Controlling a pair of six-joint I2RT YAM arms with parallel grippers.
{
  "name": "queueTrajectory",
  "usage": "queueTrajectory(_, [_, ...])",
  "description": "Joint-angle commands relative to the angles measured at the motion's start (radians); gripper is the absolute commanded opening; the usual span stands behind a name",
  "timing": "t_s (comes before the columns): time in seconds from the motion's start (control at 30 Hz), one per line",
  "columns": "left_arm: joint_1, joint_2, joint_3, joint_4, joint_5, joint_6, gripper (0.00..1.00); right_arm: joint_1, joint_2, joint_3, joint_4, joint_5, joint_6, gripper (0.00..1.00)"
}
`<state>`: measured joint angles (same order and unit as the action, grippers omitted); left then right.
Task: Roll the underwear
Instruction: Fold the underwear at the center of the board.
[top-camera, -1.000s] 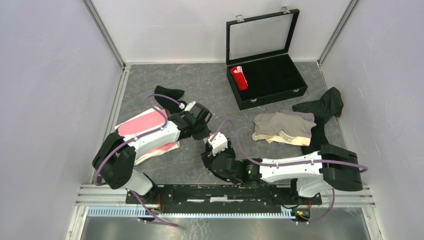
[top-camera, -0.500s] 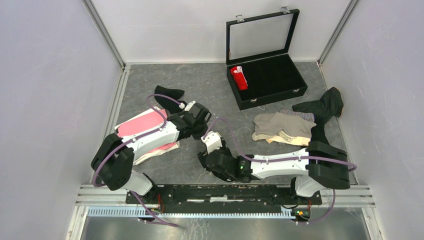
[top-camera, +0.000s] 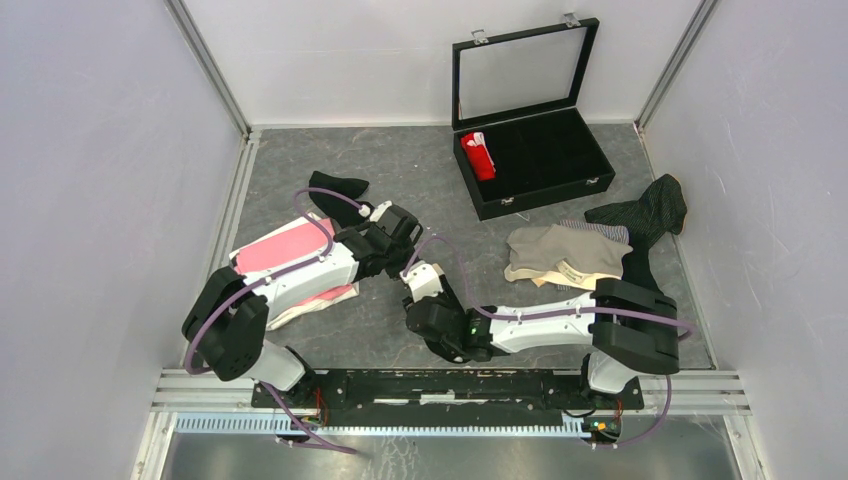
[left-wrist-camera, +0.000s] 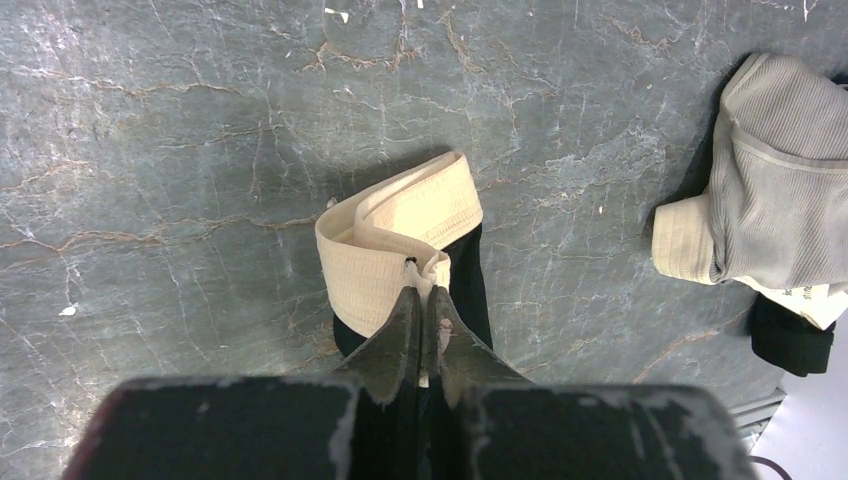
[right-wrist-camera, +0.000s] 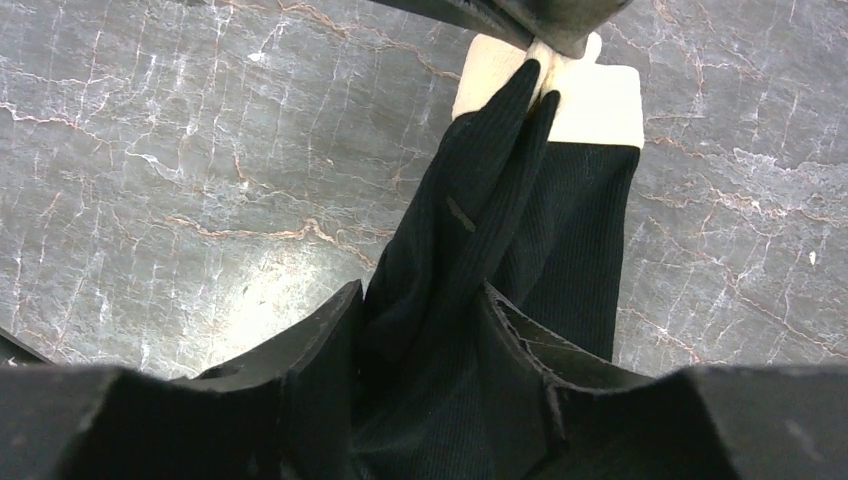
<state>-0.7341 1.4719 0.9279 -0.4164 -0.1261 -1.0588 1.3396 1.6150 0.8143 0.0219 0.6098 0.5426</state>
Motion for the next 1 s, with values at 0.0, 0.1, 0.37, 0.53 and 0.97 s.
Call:
queueTrajectory(0.0, [0.007,-0.016,0.0,0.024,0.002,-0.011,0.02,-0.004,-0.043,0.014,0.005,0.036,0.017,0.46])
queueTrajectory(0.1, [0.008,-0.007,0.0,0.024,0.001,-0.011,0.02,-0.004,-0.071,-0.008,0.021,0.01,0.019,0.38])
queueTrajectory(0.37, [0.01,0.01,-0.001,0.024,-0.006,-0.008,0.02,-0.005,-0.106,-0.023,0.014,-0.025,0.023,0.16])
queueTrajectory(0.53, [0.012,0.007,-0.008,0.02,-0.02,-0.003,0.02,-0.03,-0.136,-0.037,0.012,-0.096,0.031,0.06])
queueTrajectory(0.97, [0.016,0.006,-0.022,0.005,-0.082,-0.015,0.02,-0.146,-0.22,-0.184,0.162,-0.347,0.079,0.03])
